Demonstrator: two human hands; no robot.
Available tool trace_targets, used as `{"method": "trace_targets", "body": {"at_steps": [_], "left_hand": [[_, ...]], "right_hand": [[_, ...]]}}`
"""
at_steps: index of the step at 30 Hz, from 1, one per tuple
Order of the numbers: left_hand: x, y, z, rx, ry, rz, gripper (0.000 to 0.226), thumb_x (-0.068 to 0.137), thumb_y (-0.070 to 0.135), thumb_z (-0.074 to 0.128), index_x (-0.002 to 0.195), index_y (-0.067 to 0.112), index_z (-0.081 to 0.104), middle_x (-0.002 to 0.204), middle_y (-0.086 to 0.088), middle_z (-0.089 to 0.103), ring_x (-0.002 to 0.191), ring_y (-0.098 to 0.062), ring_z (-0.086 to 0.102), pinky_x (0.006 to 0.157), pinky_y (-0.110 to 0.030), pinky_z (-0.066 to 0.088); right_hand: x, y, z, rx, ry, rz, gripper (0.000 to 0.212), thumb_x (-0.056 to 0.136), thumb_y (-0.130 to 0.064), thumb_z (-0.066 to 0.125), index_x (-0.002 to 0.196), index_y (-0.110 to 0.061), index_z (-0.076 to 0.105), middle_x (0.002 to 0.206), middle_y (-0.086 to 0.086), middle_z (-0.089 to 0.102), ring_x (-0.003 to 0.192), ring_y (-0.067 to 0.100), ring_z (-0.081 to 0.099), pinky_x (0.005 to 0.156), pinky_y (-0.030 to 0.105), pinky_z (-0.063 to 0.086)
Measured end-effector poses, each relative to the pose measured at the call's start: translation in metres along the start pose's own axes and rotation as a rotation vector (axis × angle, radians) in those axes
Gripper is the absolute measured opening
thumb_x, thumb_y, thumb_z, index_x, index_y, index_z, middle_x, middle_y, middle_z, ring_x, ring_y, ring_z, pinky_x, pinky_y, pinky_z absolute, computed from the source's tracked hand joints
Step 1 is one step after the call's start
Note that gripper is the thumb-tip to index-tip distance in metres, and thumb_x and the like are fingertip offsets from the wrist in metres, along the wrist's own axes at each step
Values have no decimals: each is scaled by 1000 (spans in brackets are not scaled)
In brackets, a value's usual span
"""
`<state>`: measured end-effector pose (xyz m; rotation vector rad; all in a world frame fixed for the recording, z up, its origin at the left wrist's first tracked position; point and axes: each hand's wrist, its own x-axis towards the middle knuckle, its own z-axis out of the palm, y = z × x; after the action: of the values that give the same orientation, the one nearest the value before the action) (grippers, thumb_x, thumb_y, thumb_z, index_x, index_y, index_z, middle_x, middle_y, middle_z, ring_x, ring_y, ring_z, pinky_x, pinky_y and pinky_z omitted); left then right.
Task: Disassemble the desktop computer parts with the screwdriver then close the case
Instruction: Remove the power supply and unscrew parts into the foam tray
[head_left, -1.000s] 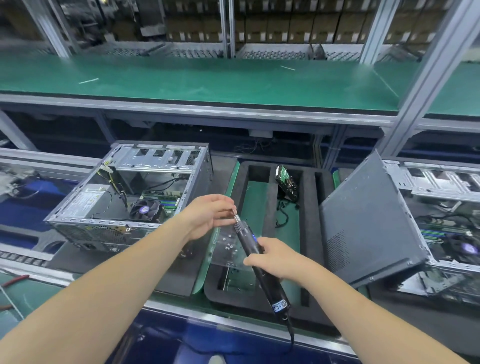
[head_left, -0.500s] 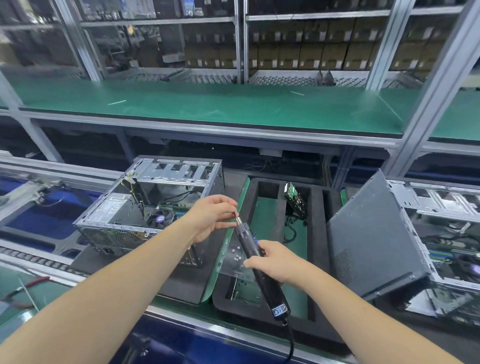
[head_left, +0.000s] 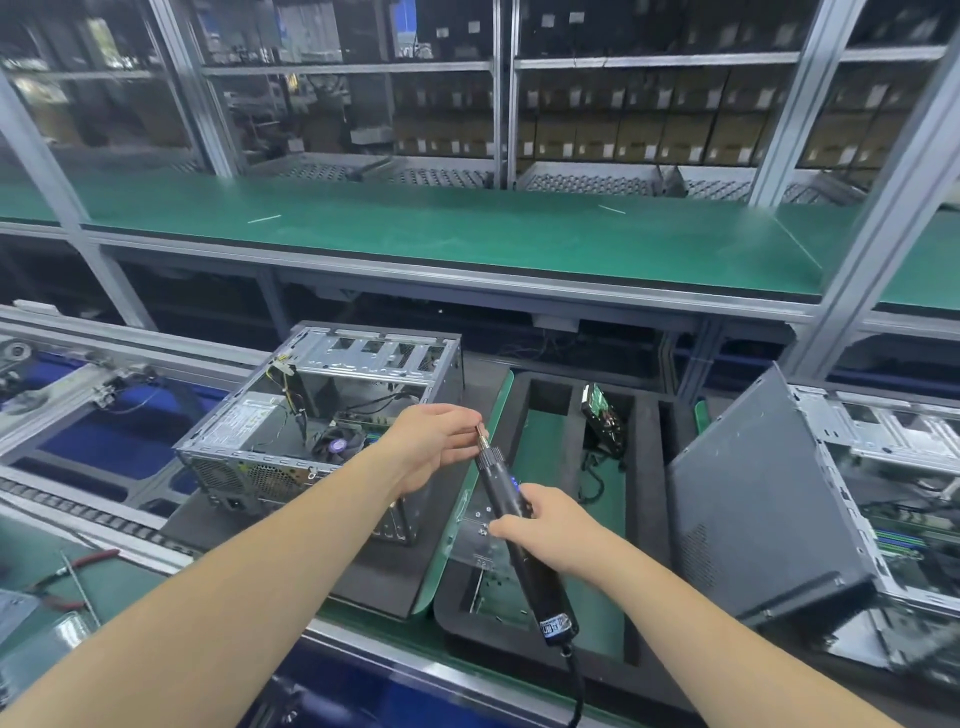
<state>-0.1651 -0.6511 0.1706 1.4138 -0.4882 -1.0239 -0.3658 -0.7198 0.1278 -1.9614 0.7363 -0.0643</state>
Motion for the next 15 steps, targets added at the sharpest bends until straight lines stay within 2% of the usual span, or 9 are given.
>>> {"method": "trace_targets", "body": {"at_steps": [6,12,15], "left_hand": [[-1,5,-4,84,1,4,21,93,8,70,109,-6,69,107,-19,76,97,-23,76,76,-27,60],[-11,2,-9,-69,50,-5,24,93,11,71,113,-3,67,105,-16,76,92,-22,76,74,-26,60],[-22,-3,-23,-130,111,-11,16,95,17,70,106,5,70,99,-8,77,90,-18,76,76,-29,58]], "right_hand": [[-1,-5,1,-8,5,8,37,70,-56,70,80,-24,53,76,-5,61,63,10,60,61,27,48],[0,-20,16,61,-33,25,30,80,-49,65,90,-23,56,86,-1,64,75,17,64,70,32,53],[4,-29,32,65,-62,15,25,89,-47,64,97,-24,57,93,-1,66,81,17,65,73,33,53]]}}
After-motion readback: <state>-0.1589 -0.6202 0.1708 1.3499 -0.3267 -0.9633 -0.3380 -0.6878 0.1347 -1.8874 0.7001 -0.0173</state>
